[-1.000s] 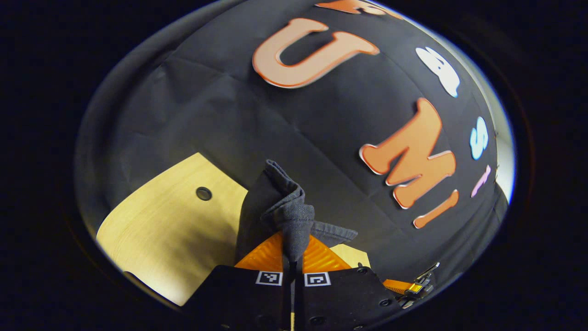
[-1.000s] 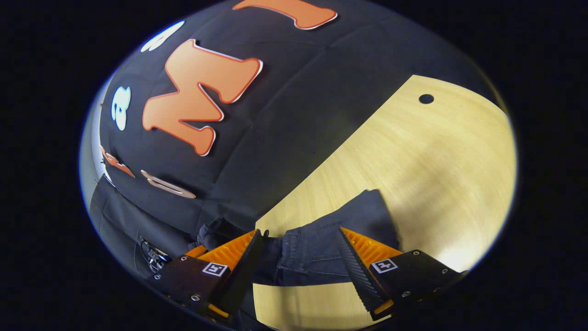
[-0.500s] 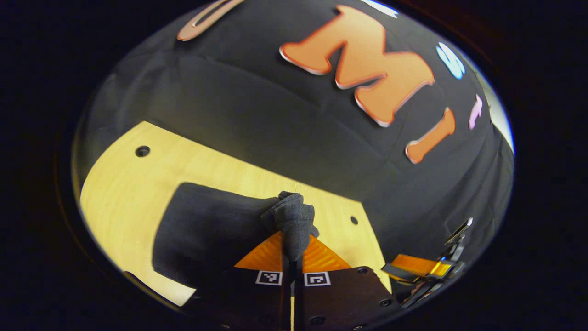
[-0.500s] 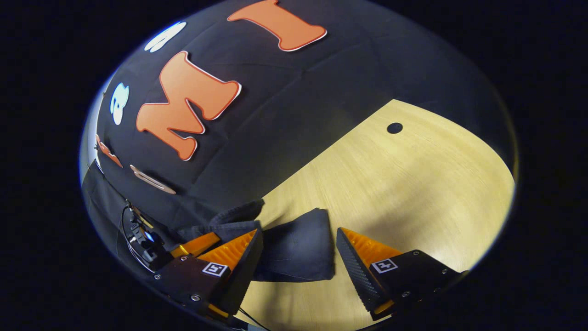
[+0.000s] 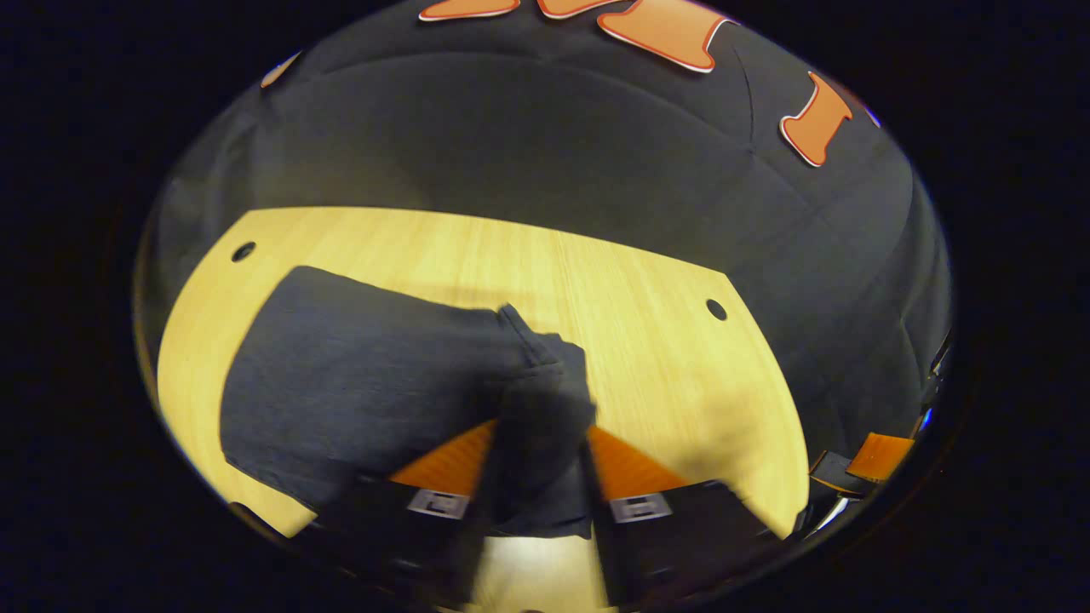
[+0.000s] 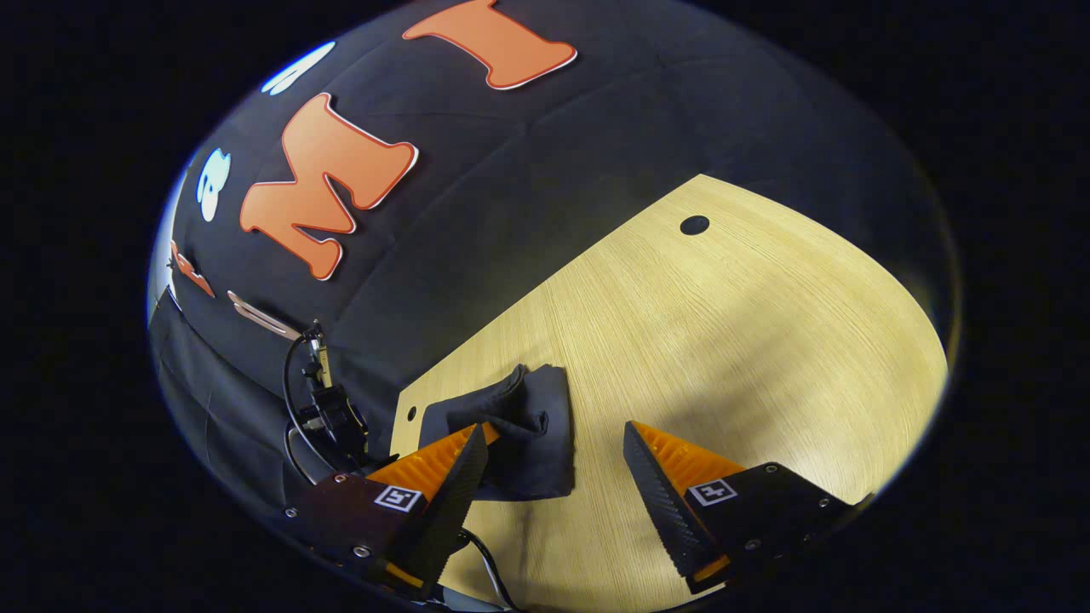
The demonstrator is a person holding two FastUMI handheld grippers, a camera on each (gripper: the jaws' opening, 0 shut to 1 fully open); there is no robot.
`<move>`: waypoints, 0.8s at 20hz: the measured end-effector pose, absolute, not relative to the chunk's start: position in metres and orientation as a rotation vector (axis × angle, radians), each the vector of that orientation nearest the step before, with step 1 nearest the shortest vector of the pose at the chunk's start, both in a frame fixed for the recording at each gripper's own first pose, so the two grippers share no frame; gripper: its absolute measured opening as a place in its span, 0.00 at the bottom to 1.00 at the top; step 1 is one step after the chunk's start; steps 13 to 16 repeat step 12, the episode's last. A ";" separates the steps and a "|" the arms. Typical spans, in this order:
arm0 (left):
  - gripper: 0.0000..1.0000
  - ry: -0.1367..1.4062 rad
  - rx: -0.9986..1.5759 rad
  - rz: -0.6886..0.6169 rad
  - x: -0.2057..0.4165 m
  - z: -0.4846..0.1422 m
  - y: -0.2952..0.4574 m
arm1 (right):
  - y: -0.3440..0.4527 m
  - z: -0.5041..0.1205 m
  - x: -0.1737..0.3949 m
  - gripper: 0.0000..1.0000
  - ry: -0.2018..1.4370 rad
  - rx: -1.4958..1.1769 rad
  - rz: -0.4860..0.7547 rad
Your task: Grasp the waist and the cuffs of the jeans and fold them to make the two legs overlap; first hold the waist and fold one-third of the jeans toward the cuffs, then hold the cuffs and fold the remaining one-third in the same direction to finish folding.
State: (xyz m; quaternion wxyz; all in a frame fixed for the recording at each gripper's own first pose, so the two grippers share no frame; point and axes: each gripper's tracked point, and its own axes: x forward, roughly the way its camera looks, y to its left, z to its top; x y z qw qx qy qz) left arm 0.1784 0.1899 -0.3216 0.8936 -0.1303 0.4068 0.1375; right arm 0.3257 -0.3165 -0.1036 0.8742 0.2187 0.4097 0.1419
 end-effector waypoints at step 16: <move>0.98 0.530 -0.142 0.079 0.129 -0.141 0.174 | -0.265 -0.054 0.334 0.98 0.723 0.269 0.332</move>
